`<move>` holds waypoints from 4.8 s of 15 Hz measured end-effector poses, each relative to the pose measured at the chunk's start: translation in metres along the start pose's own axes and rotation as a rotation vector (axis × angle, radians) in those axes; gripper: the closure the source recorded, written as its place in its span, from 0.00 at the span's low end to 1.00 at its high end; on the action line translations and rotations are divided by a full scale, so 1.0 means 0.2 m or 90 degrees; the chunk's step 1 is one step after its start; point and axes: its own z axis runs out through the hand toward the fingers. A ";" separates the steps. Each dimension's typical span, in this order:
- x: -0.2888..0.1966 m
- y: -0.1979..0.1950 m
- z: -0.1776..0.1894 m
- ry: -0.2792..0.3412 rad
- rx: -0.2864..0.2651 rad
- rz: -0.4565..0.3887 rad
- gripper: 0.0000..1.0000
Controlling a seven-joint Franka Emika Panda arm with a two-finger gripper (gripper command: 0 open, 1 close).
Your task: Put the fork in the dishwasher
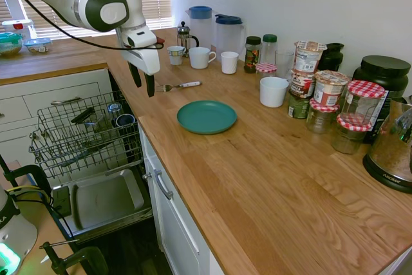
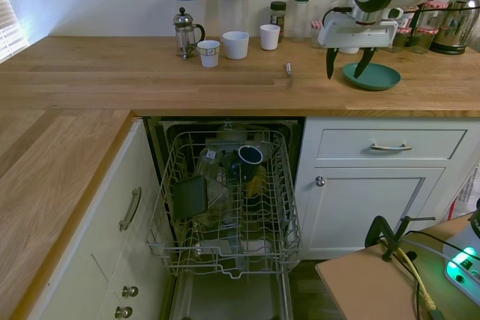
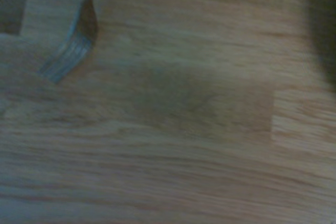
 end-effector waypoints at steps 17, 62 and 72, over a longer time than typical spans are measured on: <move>0.28 -0.78 0.28 0.049 0.020 0.205 0.00; 0.44 -0.99 0.33 -0.005 -0.020 0.199 1.00; -0.46 -0.65 -0.09 -0.043 -0.025 0.109 1.00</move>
